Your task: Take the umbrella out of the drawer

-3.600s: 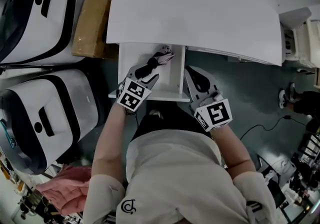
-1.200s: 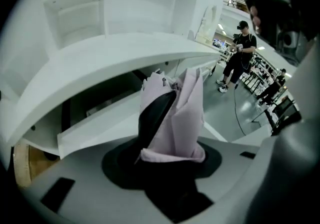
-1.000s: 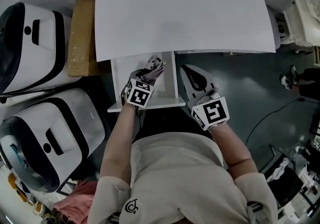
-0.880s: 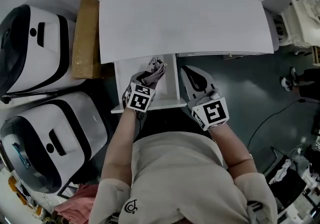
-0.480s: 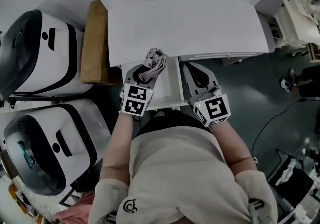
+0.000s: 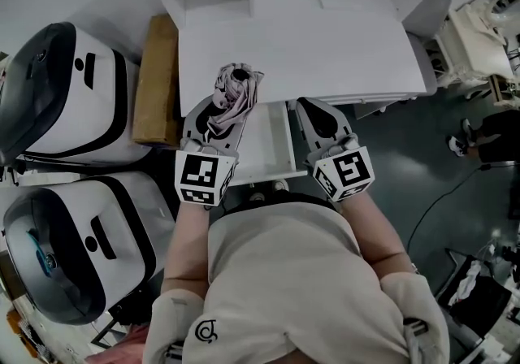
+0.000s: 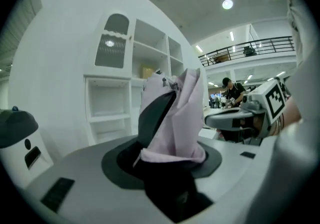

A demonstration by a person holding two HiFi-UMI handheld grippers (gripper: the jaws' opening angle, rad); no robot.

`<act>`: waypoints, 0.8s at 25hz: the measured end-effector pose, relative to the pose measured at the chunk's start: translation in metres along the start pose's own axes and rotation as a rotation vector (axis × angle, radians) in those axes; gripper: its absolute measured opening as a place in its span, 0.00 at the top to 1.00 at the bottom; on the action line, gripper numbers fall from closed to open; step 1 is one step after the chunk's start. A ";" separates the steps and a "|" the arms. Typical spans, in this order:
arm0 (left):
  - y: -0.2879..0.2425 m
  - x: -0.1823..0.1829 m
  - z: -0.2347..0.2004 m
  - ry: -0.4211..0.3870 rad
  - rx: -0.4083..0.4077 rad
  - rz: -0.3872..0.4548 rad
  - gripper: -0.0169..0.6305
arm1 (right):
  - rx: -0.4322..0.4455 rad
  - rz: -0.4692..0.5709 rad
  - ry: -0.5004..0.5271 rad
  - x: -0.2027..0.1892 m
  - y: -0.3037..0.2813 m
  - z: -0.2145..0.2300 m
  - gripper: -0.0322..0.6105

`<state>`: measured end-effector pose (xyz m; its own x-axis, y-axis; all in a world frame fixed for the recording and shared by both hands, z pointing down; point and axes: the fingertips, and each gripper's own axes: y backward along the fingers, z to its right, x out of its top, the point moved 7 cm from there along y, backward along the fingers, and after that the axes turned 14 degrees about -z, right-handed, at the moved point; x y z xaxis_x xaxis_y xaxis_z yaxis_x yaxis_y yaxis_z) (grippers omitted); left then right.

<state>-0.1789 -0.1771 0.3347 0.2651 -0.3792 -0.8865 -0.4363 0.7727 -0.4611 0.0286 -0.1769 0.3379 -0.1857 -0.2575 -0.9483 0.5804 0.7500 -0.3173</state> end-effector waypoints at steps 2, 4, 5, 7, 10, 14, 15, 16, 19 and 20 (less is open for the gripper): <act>0.012 0.010 -0.004 0.003 0.016 0.061 0.64 | 0.004 0.011 0.015 0.007 0.001 0.000 0.94; 0.024 0.018 -0.008 0.010 0.031 0.119 0.64 | 0.007 0.019 0.041 0.015 0.003 -0.001 0.94; 0.031 0.020 -0.010 0.014 0.037 0.145 0.64 | 0.010 0.021 0.050 0.018 0.004 -0.001 0.94; 0.043 0.024 -0.016 0.015 0.048 0.192 0.64 | 0.017 0.025 0.060 0.023 0.005 -0.004 0.94; 0.054 0.032 -0.020 -0.012 0.062 0.233 0.64 | 0.037 0.044 0.075 0.029 0.007 -0.007 0.94; 0.059 0.039 -0.017 -0.028 0.069 0.257 0.64 | 0.061 0.065 0.083 0.034 0.007 -0.010 0.94; 0.059 0.039 -0.017 -0.023 0.071 0.258 0.64 | 0.065 0.066 0.080 0.034 0.007 -0.010 0.94; 0.059 0.039 -0.016 -0.017 0.074 0.257 0.64 | 0.068 0.066 0.078 0.034 0.007 -0.010 0.94; 0.059 0.037 -0.015 0.000 0.076 0.257 0.64 | 0.081 0.073 0.076 0.035 0.007 -0.011 0.94; 0.059 0.038 -0.015 0.002 0.075 0.257 0.64 | 0.087 0.078 0.074 0.036 0.007 -0.012 0.94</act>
<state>-0.2077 -0.1536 0.2735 0.1524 -0.1665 -0.9742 -0.4242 0.8793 -0.2166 0.0168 -0.1741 0.3015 -0.1933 -0.1523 -0.9693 0.6615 0.7094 -0.2434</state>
